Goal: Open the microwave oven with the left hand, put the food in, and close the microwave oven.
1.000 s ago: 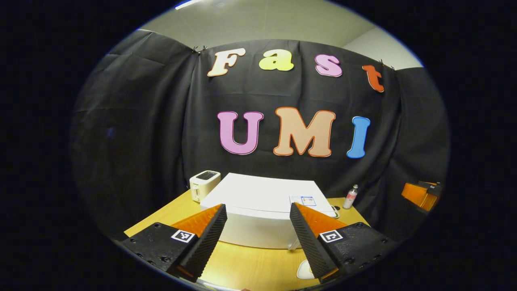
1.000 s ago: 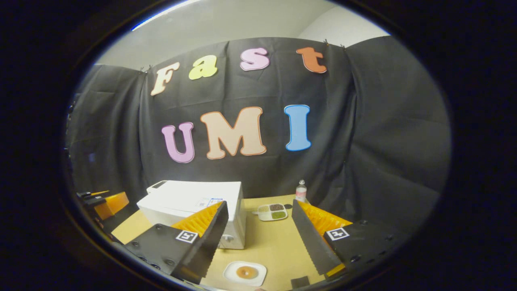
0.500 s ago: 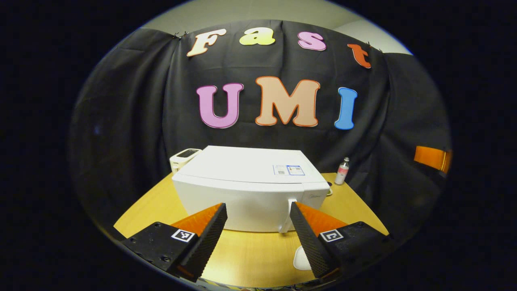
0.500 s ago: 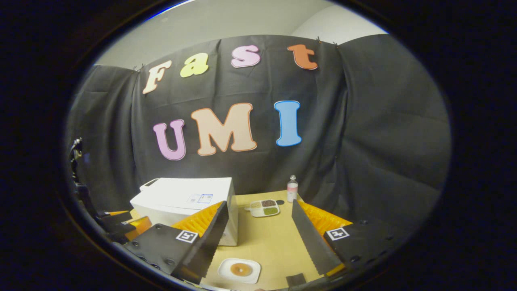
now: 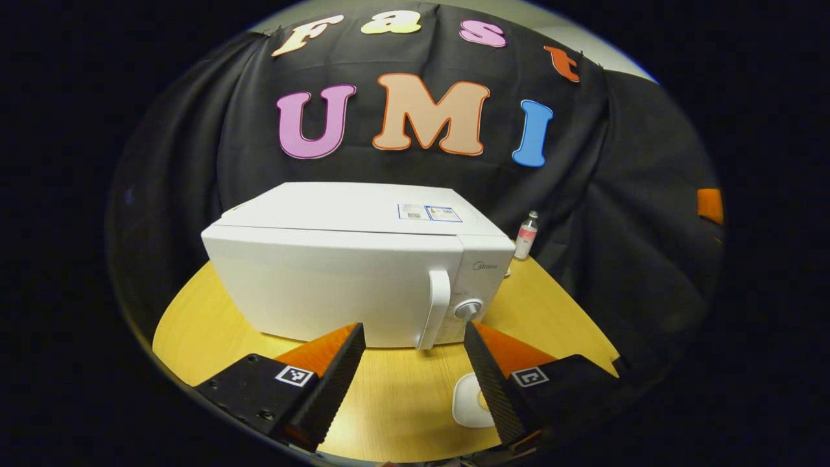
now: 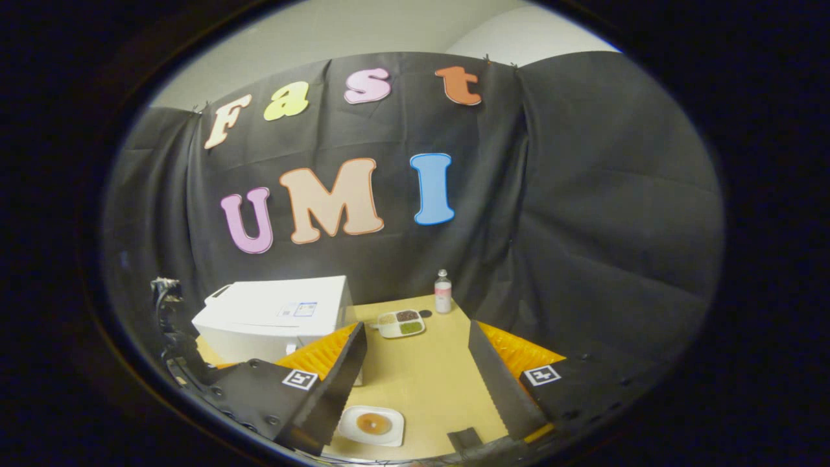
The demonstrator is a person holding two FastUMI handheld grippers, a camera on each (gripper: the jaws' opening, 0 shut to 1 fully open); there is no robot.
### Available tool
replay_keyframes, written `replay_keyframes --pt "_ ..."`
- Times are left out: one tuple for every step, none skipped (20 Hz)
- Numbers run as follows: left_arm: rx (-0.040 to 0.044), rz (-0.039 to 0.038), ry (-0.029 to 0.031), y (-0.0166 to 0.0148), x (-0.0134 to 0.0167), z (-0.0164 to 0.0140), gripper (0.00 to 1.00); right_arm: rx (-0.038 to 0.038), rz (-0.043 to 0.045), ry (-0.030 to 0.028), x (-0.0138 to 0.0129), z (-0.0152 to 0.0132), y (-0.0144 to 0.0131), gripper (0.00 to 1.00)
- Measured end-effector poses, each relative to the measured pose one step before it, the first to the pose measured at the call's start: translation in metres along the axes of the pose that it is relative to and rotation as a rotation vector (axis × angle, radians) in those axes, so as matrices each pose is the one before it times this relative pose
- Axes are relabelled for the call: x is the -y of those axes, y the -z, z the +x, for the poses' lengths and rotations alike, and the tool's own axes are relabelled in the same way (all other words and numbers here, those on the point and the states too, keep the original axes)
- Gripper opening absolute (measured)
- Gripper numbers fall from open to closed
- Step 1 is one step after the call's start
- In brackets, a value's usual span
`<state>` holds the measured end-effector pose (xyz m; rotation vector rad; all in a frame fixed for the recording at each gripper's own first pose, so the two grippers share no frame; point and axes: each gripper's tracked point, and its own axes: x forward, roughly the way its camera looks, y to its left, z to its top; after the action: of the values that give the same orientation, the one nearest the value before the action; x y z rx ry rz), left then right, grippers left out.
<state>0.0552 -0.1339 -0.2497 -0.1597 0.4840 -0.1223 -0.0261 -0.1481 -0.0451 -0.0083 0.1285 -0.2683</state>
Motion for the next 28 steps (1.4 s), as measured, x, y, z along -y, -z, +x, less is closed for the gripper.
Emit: replay_keyframes --pt "-0.01032 0.00274 0.00480 0.00540 0.00115 0.00900 0.94 -0.00718 -0.00079 0.01249 0.00310 -0.00063 0.00189 0.99" --pt "-0.01406 0.00566 0.00779 0.00688 0.00251 0.00904 0.93 -0.00907 -0.00166 0.01288 0.00283 -0.00043 0.00324 0.99" --pt "-0.00984 0.00752 0.01079 0.00537 0.00290 0.00889 0.91 -0.00861 -0.00019 0.01021 0.00332 -0.00110 0.00232 0.99" --pt "-0.00713 0.00941 0.00579 0.00367 0.00098 0.00806 0.90 -0.00630 0.00077 0.00848 0.00275 -0.00033 0.00202 0.99" --pt "-0.00744 0.00938 0.00029 0.00582 0.00025 0.00787 0.92 -0.00733 0.00091 0.00741 0.00259 0.00005 0.00212 0.99" --pt "-0.00978 0.00563 -0.00006 0.00590 0.00031 0.00709 0.86 -0.00596 0.00200 0.00651 0.00145 -0.00024 0.00225 0.99" --pt "-0.00805 0.00501 0.00427 0.00467 0.00112 0.00689 0.86 -0.00489 0.00325 0.00456 0.00147 -0.00010 0.00104 0.99" --pt "-0.00942 0.00246 0.00220 0.00477 0.00029 0.00646 0.86 -0.00284 0.00367 0.00347 -0.00022 0.00043 0.00036 0.99" --pt "-0.00536 0.00027 0.00540 0.00585 0.00189 0.00591 0.86 -0.00326 0.00242 0.00133 -0.00020 0.00038 0.00068 0.99" --pt "-0.00588 -0.00165 0.00144 0.00404 -0.00015 0.00625 0.84 -0.00386 -0.00087 0.00203 -0.00010 0.00066 0.00087 0.99" --pt "-0.00836 -0.00255 -0.00340 0.00323 -0.00002 0.00653 0.83 -0.00470 -0.00295 0.00135 0.00128 0.00074 0.00246 0.99" --pt "-0.00248 -0.00448 -0.00505 0.00057 -0.00083 0.00459 0.82 -0.00650 -0.00504 0.00238 0.00041 0.00050 0.00072 0.99" --pt "0.00741 -0.00476 -0.00473 -0.00063 -0.00041 0.00209 0.81 -0.00577 -0.00582 0.00538 0.00098 -0.00064 0.00147 0.99" --pt "0.00859 -0.00135 -0.00431 -0.00261 -0.00036 0.00440 0.81 -0.00549 -0.00435 0.00516 0.00031 -0.00024 0.00003 0.99" --pt "0.00418 -0.00166 -0.00718 -0.00022 0.00007 0.00376 0.79 -0.00598 -0.00168 0.00314 -0.00031 0.00049 0.00080 0.99" --pt "0.00313 -0.00190 -0.00615 -0.00108 -0.00053 0.00263 0.76 -0.00900 -0.00015 -0.00087 -0.00039 0.00034 0.00130 0.99" --pt "0.00401 -0.00186 -0.00616 -0.00087 -0.00034 0.00288 0.70 -0.00875 -0.00116 0.00116 0.00125 0.00033 0.00178 0.99" --pt "0.00454 -0.00307 -0.00157 -0.00100 0.00082 0.00247 0.66 -0.00633 -0.00409 0.00151 0.00031 0.00021 -0.00018 0.99" --pt "0.00079 -0.00136 -0.00242 -0.00060 0.00089 0.00149 0.65 -0.00747 -0.00591 0.00202 0.00024 0.00017 0.00112 0.99" --pt "-0.00234 0.00345 -0.00127 0.00002 0.00103 0.00121 0.56 -0.00603 -0.00621 -0.00056 -0.00035 0.00001 0.00086 0.99" --pt "0.00166 0.00300 -0.00222 -0.00029 0.00098 0.00031 0.49 -0.00463 -0.00629 0.00067 0.00020 0.00039 0.00117 0.99" --pt "0.00014 0.00257 0.00381 -0.00009 0.00188 0.00086 0.47 -0.00531 -0.00673 0.00030 0.00022 0.00005 0.00130 0.99" --pt "-0.00151 0.00428 -0.00156 -0.00063 0.00058 0.00147 0.48 -0.00798 -0.00747 -0.00009 0.00003 0.00061 0.00166 0.99" --pt "-0.00121 0.00827 -0.01016 0.00028 -0.00087 0.00099 0.40 -0.00990 -0.00707 -0.00006 0.00038 0.00036 0.00267 0.99" --pt "0.00209 0.00460 -0.01022 -0.00102 -0.00201 0.00012 0.39 -0.00705 -0.00429 -0.00126 -0.00030 0.00032 0.00125 0.99" --pt "0.00017 -0.00438 -0.00167 -0.00060 0.00023 0.00100 0.31 -0.00532 -0.00151 -0.00199 -0.00039 0.00066 0.00200 0.99" --pt "-0.00312 0.00052 -0.00179 -0.00002 0.00020 0.00043 0.29 -0.00536 0.00068 -0.00359 -0.00111 0.00078 0.00160 0.99" --pt "-0.00335 0.00578 -0.00090 0.00045 0.00092 -0.00105 0.28 -0.00533 0.00171 -0.00318 0.00002 0.00089 0.00374 0.99"
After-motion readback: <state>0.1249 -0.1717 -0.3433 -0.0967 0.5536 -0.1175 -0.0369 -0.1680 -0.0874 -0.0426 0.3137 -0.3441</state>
